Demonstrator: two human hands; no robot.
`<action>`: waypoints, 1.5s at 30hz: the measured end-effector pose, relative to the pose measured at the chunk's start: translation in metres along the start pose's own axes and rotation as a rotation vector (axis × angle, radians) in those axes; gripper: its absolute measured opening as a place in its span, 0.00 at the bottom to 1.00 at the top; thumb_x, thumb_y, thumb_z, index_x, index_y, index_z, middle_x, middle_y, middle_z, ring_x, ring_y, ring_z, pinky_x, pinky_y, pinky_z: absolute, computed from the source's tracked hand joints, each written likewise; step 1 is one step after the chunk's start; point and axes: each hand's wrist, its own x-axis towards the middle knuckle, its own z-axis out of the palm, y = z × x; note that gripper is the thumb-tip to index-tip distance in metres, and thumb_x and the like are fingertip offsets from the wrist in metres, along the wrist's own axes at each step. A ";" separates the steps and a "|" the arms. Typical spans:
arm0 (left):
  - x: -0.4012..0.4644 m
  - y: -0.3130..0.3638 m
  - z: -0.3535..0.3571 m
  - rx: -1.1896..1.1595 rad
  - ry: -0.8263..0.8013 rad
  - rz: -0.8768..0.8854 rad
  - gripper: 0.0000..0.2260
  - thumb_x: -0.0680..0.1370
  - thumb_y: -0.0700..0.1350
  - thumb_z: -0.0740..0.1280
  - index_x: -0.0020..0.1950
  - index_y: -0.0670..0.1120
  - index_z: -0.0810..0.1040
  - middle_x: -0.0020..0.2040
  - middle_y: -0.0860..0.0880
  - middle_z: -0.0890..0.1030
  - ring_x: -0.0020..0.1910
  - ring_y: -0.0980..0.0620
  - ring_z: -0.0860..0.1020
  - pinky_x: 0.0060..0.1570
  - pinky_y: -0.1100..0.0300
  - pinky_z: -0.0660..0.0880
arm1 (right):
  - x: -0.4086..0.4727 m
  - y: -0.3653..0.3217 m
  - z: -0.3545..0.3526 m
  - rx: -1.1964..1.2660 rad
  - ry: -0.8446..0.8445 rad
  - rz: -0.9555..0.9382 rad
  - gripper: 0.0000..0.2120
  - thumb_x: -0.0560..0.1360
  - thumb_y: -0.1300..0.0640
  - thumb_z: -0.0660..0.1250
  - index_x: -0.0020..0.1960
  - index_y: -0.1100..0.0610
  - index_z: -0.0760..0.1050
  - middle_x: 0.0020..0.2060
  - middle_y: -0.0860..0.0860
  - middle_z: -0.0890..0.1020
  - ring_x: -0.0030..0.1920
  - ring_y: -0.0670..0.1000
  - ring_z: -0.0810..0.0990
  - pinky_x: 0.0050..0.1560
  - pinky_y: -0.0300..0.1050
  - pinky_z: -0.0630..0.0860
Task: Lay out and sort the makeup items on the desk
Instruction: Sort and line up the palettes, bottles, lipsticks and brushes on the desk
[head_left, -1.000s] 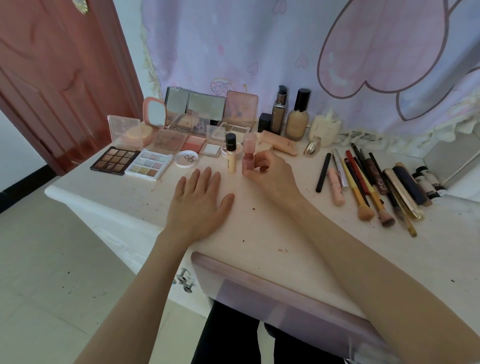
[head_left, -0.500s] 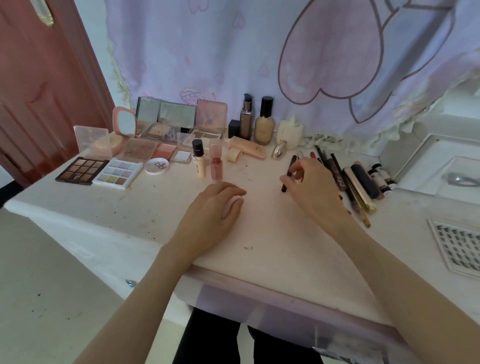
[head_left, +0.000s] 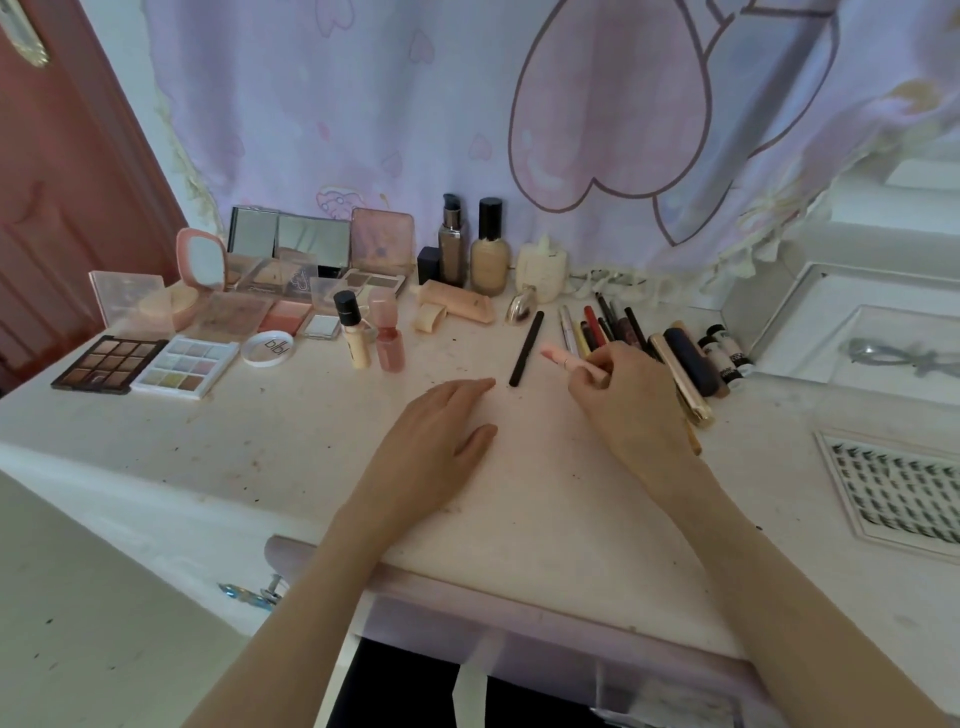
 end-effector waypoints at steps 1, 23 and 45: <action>0.000 0.001 -0.002 -0.067 0.012 -0.023 0.23 0.79 0.49 0.61 0.73 0.51 0.60 0.70 0.53 0.67 0.67 0.57 0.65 0.64 0.67 0.57 | -0.001 0.001 -0.003 0.168 0.016 0.037 0.04 0.76 0.57 0.64 0.49 0.57 0.74 0.37 0.49 0.76 0.34 0.45 0.72 0.34 0.32 0.70; -0.007 0.011 -0.006 -0.015 -0.029 0.018 0.11 0.80 0.53 0.55 0.50 0.47 0.71 0.39 0.53 0.72 0.36 0.55 0.69 0.37 0.62 0.65 | -0.027 -0.018 0.016 0.697 -0.391 0.085 0.05 0.75 0.56 0.66 0.45 0.57 0.78 0.21 0.43 0.72 0.23 0.41 0.66 0.25 0.32 0.64; -0.008 0.012 -0.007 -0.090 -0.021 -0.048 0.16 0.75 0.58 0.63 0.56 0.49 0.69 0.35 0.56 0.69 0.33 0.58 0.69 0.32 0.66 0.64 | -0.026 -0.013 0.015 0.753 -0.466 0.009 0.04 0.76 0.60 0.64 0.44 0.55 0.77 0.23 0.44 0.73 0.24 0.40 0.69 0.27 0.32 0.65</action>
